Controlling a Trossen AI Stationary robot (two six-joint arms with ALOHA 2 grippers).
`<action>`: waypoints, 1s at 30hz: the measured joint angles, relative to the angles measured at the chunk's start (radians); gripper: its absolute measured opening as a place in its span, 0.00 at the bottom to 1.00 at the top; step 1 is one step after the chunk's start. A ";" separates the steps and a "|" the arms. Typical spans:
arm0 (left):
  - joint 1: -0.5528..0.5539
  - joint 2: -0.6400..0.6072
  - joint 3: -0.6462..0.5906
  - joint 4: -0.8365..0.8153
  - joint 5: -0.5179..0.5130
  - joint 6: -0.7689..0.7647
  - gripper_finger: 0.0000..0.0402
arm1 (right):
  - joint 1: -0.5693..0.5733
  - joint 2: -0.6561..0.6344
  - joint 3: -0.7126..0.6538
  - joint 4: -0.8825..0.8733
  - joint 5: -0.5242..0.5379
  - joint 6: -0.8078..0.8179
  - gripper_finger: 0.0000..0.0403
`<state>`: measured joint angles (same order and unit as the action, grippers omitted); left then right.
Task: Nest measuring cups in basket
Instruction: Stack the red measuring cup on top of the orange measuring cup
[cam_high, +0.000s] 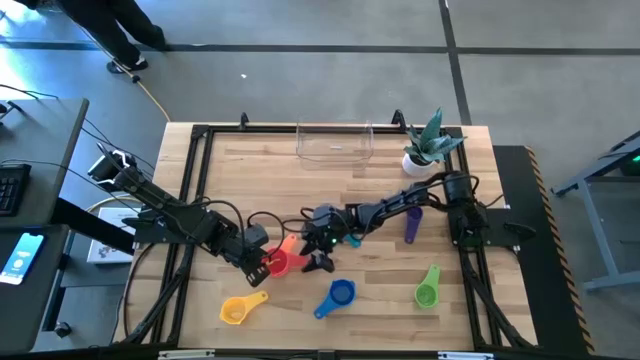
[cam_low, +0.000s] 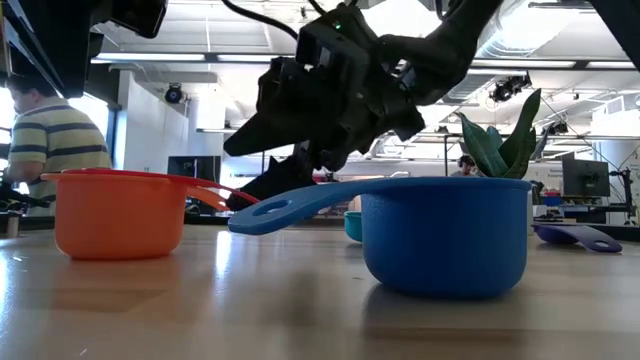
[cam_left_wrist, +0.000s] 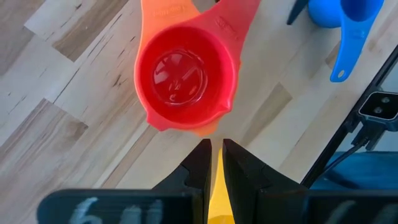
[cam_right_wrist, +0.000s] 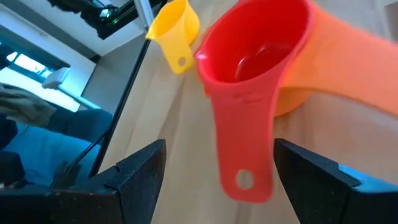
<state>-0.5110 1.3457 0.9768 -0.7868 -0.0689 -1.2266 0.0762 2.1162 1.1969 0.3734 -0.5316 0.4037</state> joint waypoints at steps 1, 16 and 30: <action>0.000 0.000 0.000 0.000 0.000 0.000 0.08 | 0.001 0.000 0.000 -0.003 0.000 0.000 0.72; 0.000 0.000 0.000 -0.001 0.000 0.000 0.08 | 0.004 0.000 0.000 -0.044 0.031 0.014 0.49; 0.000 0.000 0.000 -0.001 0.000 0.000 0.08 | 0.012 0.000 0.000 -0.055 0.064 0.044 0.36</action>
<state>-0.5110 1.3457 0.9768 -0.7876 -0.0685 -1.2266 0.0879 2.1159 1.1969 0.3187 -0.4671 0.4480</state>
